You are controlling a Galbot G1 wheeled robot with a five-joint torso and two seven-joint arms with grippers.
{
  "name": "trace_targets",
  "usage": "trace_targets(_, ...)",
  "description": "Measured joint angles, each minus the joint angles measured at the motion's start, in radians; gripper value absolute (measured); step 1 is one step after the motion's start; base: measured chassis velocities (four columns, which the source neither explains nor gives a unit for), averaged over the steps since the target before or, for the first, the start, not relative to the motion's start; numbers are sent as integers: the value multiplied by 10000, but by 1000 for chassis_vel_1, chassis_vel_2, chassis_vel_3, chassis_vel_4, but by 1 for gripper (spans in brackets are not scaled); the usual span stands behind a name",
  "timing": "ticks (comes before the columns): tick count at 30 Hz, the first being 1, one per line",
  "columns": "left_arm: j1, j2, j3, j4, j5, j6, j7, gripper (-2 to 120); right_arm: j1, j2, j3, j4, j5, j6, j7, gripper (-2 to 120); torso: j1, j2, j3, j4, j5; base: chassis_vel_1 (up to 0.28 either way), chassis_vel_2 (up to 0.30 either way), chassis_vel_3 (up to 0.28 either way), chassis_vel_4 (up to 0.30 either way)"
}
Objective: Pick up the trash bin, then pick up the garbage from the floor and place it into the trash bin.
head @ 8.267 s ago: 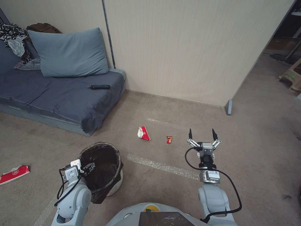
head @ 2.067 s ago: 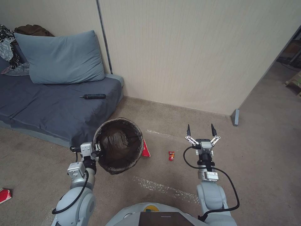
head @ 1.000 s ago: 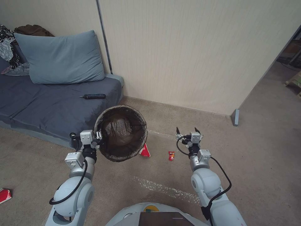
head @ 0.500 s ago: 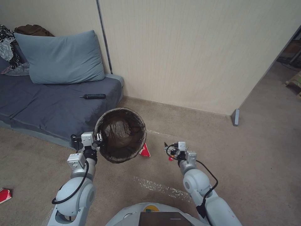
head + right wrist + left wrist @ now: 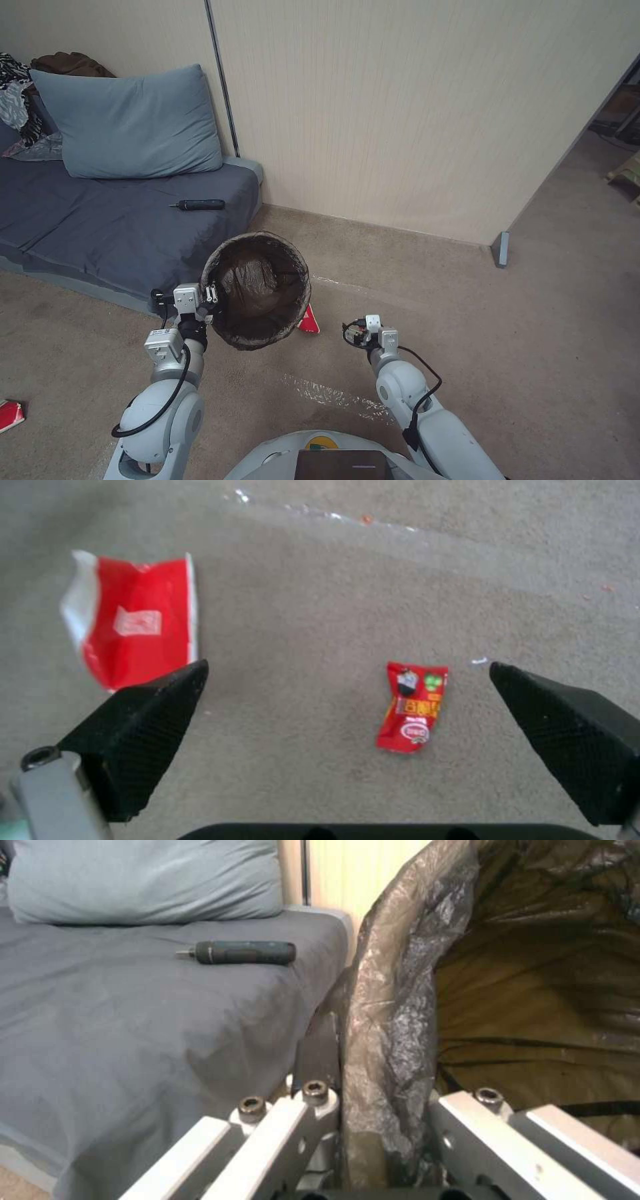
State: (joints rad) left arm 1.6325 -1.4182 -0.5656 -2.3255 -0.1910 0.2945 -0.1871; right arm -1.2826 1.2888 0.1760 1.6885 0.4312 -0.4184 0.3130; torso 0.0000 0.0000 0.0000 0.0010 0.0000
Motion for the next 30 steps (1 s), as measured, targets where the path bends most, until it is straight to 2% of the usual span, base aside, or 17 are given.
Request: trace_targets(30, 263, -87, 28, -49, 159, -123, -36, 3, 987, 402, 73, -2345, -760, 840, -384, 100, 0, 0, 0, 0, 0, 0, 0, 0, 0)
